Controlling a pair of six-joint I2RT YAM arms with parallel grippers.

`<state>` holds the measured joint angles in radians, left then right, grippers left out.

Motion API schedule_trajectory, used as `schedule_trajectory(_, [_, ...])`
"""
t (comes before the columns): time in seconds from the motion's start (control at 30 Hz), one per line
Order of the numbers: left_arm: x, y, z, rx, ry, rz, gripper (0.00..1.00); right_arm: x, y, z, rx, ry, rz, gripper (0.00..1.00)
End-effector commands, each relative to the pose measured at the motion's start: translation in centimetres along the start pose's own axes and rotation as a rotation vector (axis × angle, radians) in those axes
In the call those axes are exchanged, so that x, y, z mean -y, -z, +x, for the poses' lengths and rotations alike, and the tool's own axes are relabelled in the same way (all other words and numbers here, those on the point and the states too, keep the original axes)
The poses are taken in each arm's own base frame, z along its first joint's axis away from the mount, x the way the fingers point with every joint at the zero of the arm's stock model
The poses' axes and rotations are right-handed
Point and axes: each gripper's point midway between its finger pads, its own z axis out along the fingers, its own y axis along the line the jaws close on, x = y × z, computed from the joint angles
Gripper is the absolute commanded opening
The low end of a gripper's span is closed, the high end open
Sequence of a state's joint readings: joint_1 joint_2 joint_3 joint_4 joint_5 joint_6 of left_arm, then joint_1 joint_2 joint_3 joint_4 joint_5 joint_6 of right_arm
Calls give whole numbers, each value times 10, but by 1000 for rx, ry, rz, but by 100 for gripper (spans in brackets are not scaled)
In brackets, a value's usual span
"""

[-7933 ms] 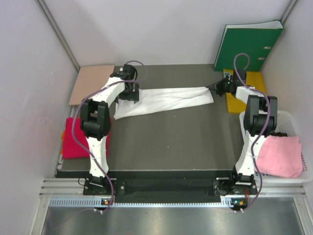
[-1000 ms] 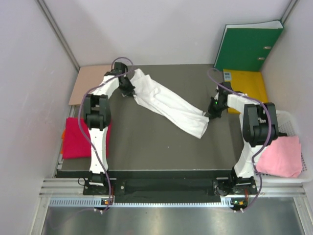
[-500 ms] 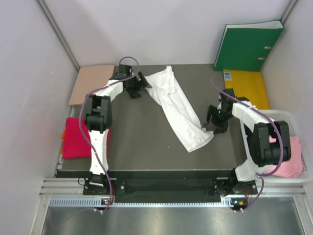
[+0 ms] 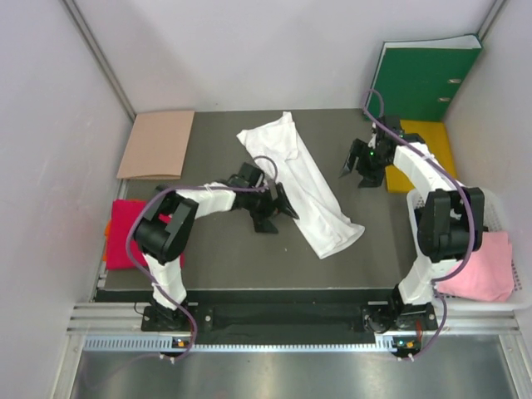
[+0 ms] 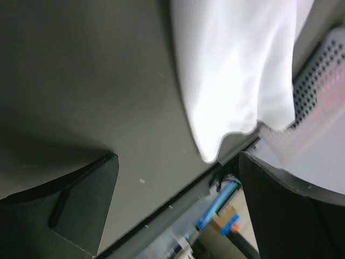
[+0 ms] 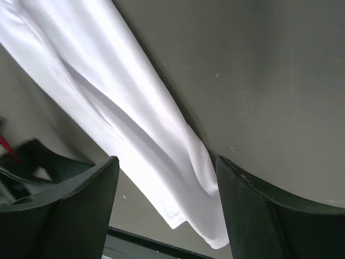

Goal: Fold and stack the t-shirts
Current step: Rotate the tshirt 90 degrees

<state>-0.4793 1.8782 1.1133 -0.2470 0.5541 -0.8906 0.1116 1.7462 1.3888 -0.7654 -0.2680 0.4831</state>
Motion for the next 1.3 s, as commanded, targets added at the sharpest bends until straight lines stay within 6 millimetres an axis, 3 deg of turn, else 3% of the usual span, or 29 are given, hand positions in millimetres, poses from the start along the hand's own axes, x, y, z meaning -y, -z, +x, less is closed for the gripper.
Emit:
schedule_trajectory(0.0, [15,-32,68,-130,39,47,98,-23,32,-51,137,-5,-107,73])
schedule_trajectory(0.13, [25,-66,118,-215,41,19,92,-14,62,-76,215,-72,-177,72])
schedule_trajectory(0.2, [32,-83,141,-244,49,22,88,-13,74,-78,234,-73,-194,72])
schedule_trajectory(0.23, [36,-89,147,-253,55,34,80,-11,79,-79,245,-71,-197,72])
schedule_trajectory(0.33, [36,-113,165,-281,78,22,71,-10,90,-75,251,-60,-209,72])
schedule_trajectory(0.43, [27,-129,175,-298,94,-5,39,-10,100,-67,257,-41,-217,72])
schedule_trajectory(0.47, [23,-131,176,-298,100,-15,18,-8,101,-63,251,-42,-215,72])
schedule_trajectory(0.5, [20,-131,175,-287,86,-24,5,-8,103,-61,249,-39,-218,72])
schedule_trajectory(0.53, [8,-129,176,-283,94,-71,0,-7,107,-59,254,-30,-219,72])
schedule_trajectory(0.6, [9,-118,174,-261,63,-77,0,-6,107,-52,243,-24,-221,72])
schedule_trajectory(0.63, [-4,-113,175,-252,67,-126,0,-6,109,-50,249,-12,-222,72])
schedule_trajectory(0.67, [-5,-108,175,-243,55,-128,0,-3,106,-45,236,-14,-217,72])
schedule_trajectory(0.7, [-2,-96,175,-234,29,-131,0,-2,106,-41,229,-9,-220,72])
schedule_trajectory(0.77, [-21,-80,179,-215,24,-203,0,1,102,-33,212,-4,-220,72])
schedule_trajectory(0.8, [-15,-67,177,-194,-1,-193,0,2,100,-29,202,-3,-224,72])
schedule_trajectory(0.87, [-35,-49,182,-178,2,-258,0,5,96,-21,189,-1,-225,72])
schedule_trajectory(0.9, [-30,-36,183,-167,-8,-243,0,5,95,-19,184,-2,-228,72])
schedule_trajectory(0.97, [-51,-19,191,-166,5,-296,0,8,90,-13,174,-7,-231,72])
schedule_trajectory(1.0, [-47,-7,193,-152,1,-277,0,8,89,-11,171,-7,-235,72])
schedule_trajectory(1.03, [-60,0,198,-154,14,-301,0,8,89,-11,173,-4,-237,72])
schedule_trajectory(1.27, [-85,48,213,-127,44,-349,0,15,72,3,116,-15,-238,72])
